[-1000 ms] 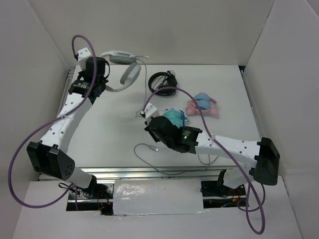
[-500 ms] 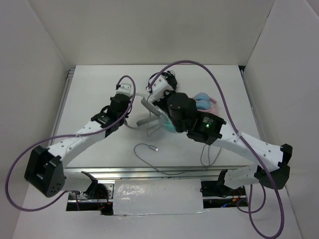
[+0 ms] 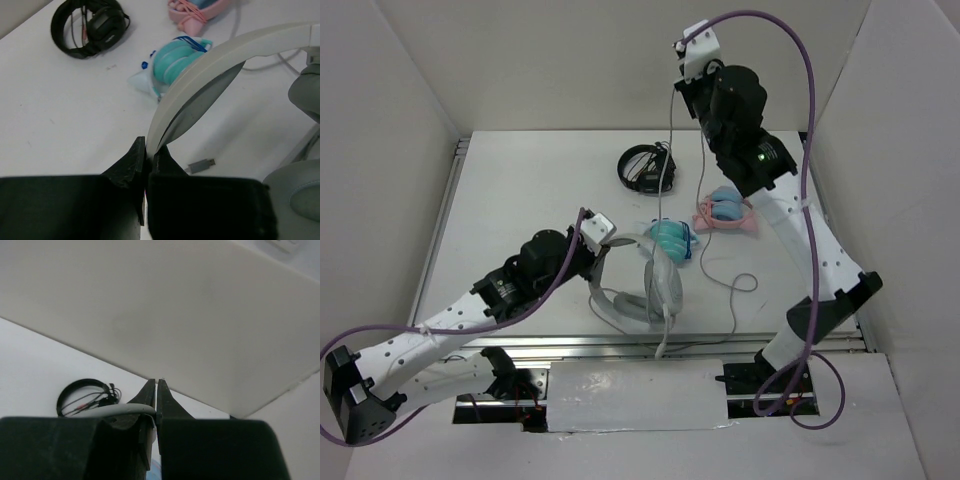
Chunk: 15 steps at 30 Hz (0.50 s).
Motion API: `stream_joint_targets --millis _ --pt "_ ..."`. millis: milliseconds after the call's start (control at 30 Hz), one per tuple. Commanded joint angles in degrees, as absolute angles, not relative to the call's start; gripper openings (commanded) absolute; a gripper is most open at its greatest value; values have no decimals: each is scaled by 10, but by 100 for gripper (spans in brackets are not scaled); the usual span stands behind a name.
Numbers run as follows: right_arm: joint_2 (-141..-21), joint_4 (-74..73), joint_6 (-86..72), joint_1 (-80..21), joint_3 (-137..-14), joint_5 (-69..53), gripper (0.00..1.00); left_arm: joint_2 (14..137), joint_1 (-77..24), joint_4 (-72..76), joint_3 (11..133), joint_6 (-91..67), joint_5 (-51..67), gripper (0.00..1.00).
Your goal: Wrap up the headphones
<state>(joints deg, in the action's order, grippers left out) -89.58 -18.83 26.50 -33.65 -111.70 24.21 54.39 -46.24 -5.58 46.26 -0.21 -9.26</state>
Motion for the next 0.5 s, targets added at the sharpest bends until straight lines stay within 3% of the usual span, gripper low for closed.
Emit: stream_joint_targets --millis 0,100,233,400,467 --pt "-955 -230 216 -281 -1207 174 0 511 -501 -36 456 18 -73 0" --pt "-1005 -265 180 -227 -1259 128 0 488 -533 -23 443 36 -70 0" --pt "-1034 -283 149 -193 -1213 84 0 481 -553 -8 458 41 -51 0" --pt "-1006 -228 102 -164 -1042 24 0 486 -552 14 490 50 -38 0" --pt "-991 -197 78 -148 -996 -62 0 490 -549 36 498 45 -46 0"
